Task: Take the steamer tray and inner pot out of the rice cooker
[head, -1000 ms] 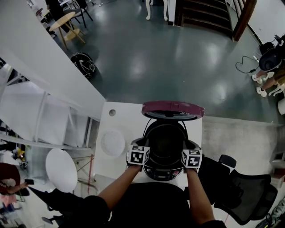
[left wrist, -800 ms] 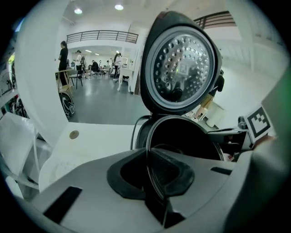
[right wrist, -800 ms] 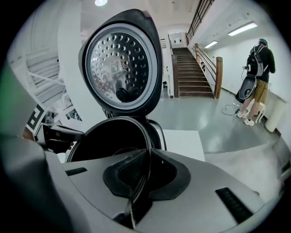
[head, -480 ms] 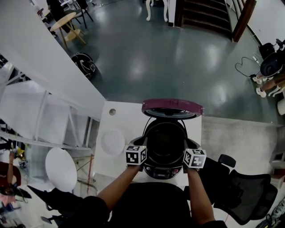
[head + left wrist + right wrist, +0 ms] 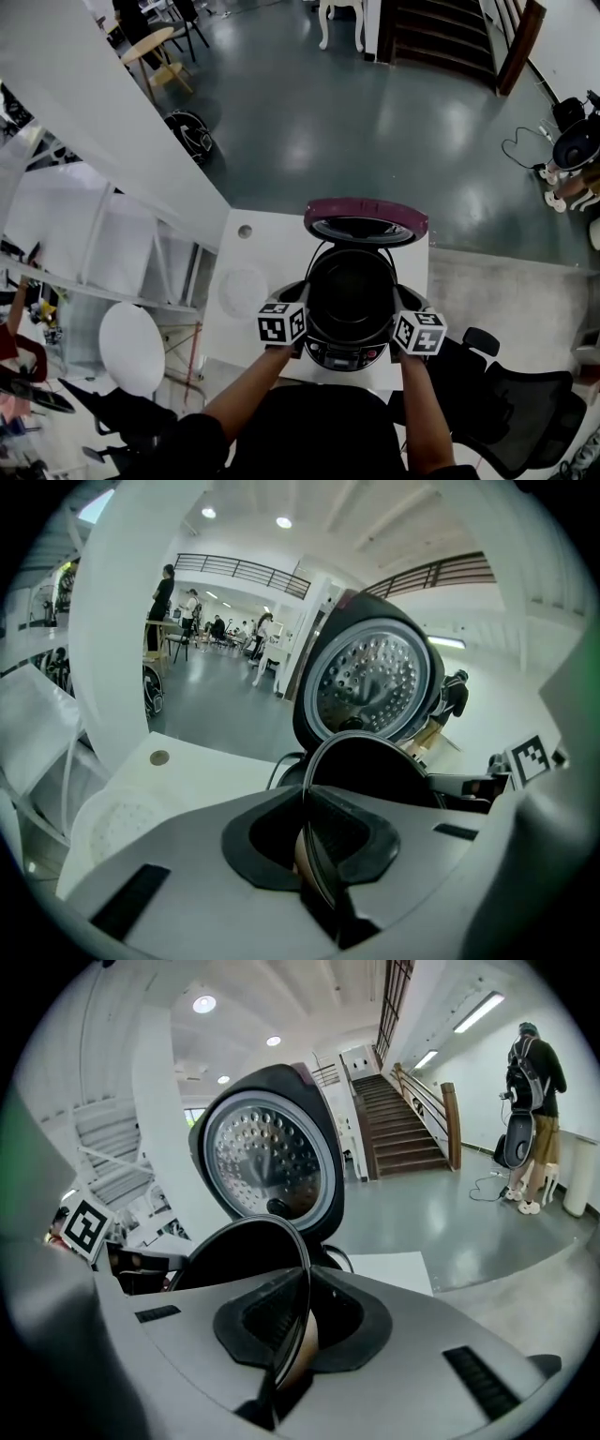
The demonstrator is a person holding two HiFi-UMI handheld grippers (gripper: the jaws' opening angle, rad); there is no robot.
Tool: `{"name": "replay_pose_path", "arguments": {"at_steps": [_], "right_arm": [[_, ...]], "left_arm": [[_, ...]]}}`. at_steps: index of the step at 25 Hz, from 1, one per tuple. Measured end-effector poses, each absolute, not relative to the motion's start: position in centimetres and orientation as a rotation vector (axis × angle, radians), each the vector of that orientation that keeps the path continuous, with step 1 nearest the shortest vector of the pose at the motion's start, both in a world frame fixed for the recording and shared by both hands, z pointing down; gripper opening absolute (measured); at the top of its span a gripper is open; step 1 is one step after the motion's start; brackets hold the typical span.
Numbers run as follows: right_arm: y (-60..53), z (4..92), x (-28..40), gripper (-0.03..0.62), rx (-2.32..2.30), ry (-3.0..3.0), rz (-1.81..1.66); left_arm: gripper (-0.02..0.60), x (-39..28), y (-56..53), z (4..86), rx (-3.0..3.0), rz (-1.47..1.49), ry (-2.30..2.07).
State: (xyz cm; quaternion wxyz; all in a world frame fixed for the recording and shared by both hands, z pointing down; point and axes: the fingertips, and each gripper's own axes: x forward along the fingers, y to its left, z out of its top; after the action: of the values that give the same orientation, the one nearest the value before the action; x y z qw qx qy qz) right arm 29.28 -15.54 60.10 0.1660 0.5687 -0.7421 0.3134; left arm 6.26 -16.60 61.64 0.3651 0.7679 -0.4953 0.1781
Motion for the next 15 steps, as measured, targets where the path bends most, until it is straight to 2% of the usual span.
{"name": "replay_pose_path", "arguments": {"at_steps": [15], "right_arm": [[-15.3, 53.3, 28.9, 0.018, 1.623, -2.318, 0.789]], "left_arm": [[0.021, 5.6, -15.1, 55.0, 2.004, 0.271, -1.391]]}}
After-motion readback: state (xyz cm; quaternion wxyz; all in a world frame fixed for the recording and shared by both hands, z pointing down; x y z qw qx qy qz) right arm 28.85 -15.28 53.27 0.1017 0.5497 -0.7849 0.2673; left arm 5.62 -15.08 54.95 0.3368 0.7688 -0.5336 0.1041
